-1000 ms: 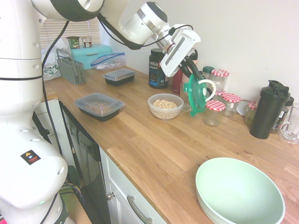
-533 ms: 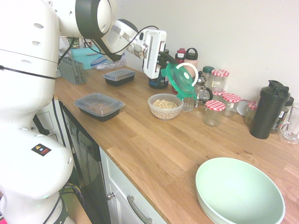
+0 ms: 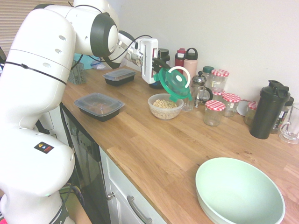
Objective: Cover the lid of food container
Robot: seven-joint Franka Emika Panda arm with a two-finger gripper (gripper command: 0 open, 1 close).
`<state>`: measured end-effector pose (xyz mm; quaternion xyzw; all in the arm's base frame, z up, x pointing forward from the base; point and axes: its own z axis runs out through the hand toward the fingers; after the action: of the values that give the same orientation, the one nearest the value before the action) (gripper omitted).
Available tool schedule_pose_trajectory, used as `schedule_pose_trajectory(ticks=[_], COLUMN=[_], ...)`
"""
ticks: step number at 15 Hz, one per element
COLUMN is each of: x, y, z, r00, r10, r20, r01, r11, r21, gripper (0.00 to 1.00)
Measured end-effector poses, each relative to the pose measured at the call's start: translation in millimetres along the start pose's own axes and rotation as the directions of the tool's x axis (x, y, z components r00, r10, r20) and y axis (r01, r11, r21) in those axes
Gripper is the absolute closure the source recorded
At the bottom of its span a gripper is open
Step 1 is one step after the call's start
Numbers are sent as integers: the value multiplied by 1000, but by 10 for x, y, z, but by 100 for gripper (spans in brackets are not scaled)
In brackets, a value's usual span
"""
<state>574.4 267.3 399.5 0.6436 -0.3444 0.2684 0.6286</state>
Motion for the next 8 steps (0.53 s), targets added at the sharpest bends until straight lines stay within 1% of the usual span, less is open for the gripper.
schedule_pose_trajectory(ticks=[8], x=[-282], y=[-154], z=[-96], r00=[999], r10=[-33], r20=[-13], r01=[32], r11=[999], r21=[-7], gripper=[100])
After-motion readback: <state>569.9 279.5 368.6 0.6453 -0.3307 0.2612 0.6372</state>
